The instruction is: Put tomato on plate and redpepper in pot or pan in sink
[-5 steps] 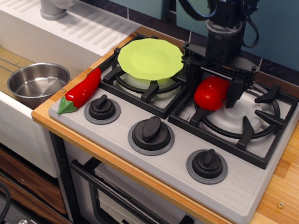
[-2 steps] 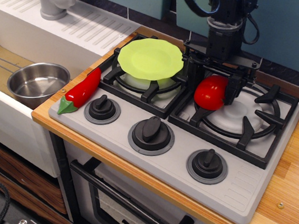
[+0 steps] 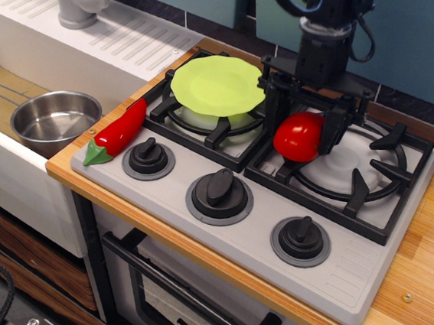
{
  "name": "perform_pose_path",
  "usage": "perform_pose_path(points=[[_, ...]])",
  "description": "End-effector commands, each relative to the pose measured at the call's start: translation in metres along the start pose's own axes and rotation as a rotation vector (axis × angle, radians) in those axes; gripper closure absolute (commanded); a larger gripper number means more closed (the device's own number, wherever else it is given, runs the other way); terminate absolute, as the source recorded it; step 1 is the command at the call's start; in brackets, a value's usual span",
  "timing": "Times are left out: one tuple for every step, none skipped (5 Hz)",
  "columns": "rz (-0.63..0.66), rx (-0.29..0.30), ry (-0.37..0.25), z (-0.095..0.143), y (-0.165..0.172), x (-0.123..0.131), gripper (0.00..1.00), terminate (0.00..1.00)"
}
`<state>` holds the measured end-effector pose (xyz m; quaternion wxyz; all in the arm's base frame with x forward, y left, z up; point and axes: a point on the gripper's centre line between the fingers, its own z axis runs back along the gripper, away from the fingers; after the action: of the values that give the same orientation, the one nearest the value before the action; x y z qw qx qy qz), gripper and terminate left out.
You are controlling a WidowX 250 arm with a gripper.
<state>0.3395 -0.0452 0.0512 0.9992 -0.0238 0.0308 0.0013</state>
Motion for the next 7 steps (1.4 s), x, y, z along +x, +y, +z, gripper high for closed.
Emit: perform_pose_path(points=[[-0.043, 0.007, -0.091, 0.064, 0.000, -0.004, 1.00, 0.00], [-0.065, 0.011, -0.099, 0.066, 0.006, -0.002, 1.00, 0.00], [-0.100, 0.013, -0.117, 0.066, 0.019, 0.007, 1.00, 0.00], [-0.154, 0.012, -0.124, 0.069, 0.044, 0.025, 1.00, 0.00], [-0.177, 0.006, -0.130, 0.066, 0.062, 0.035, 1.00, 0.00], [-0.183, -0.004, -0.120, 0.064, 0.077, 0.040, 1.00, 0.00], [-0.176, -0.001, -0.119, 0.058, 0.092, 0.042, 1.00, 0.00]])
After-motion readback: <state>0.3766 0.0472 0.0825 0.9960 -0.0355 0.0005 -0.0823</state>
